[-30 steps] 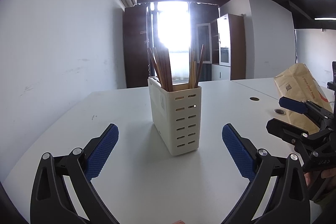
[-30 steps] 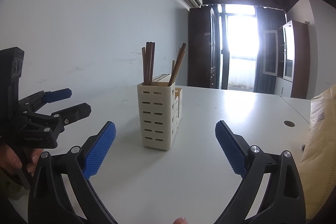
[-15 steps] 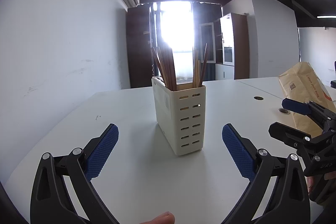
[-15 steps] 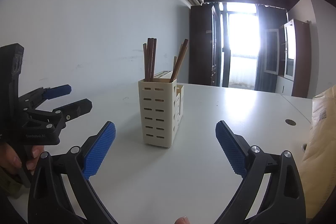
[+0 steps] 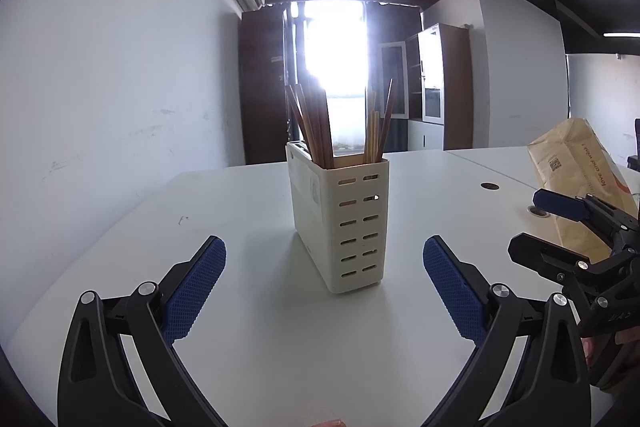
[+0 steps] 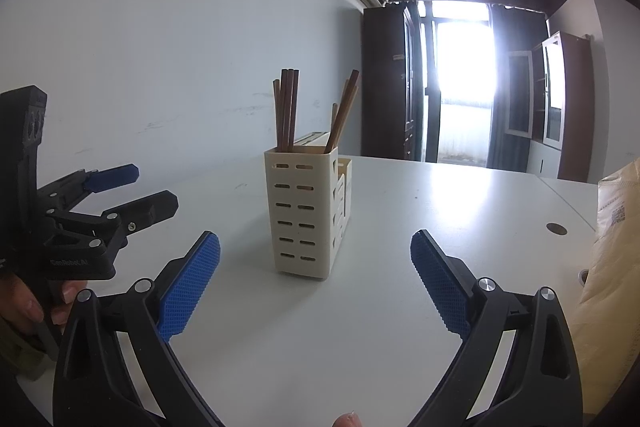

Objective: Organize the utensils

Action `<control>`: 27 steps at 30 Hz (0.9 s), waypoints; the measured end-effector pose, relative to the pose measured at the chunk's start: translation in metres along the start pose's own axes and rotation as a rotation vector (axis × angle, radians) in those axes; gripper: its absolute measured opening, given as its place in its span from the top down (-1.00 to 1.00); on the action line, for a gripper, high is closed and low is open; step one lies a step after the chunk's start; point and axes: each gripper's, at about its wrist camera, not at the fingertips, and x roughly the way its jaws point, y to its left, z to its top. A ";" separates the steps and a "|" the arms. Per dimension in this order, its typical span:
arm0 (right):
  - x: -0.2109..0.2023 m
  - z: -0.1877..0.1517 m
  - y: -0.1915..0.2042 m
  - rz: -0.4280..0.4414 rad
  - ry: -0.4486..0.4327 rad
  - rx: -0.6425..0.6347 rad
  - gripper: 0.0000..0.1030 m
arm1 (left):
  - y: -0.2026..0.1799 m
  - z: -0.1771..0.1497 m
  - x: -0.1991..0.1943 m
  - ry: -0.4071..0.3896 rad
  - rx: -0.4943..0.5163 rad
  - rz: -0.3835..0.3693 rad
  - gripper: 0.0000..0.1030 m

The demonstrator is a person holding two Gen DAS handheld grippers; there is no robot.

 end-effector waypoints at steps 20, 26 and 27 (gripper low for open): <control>0.001 0.000 0.000 0.010 0.010 0.011 -0.88 | -0.004 -0.001 0.000 0.004 0.000 -0.007 -0.89; 0.000 0.000 -0.001 0.010 0.009 0.011 -0.88 | -0.002 0.000 -0.001 -0.001 -0.013 -0.005 -0.89; 0.000 0.000 0.000 0.010 0.008 0.011 -0.88 | -0.002 0.000 0.000 0.000 -0.015 -0.005 -0.89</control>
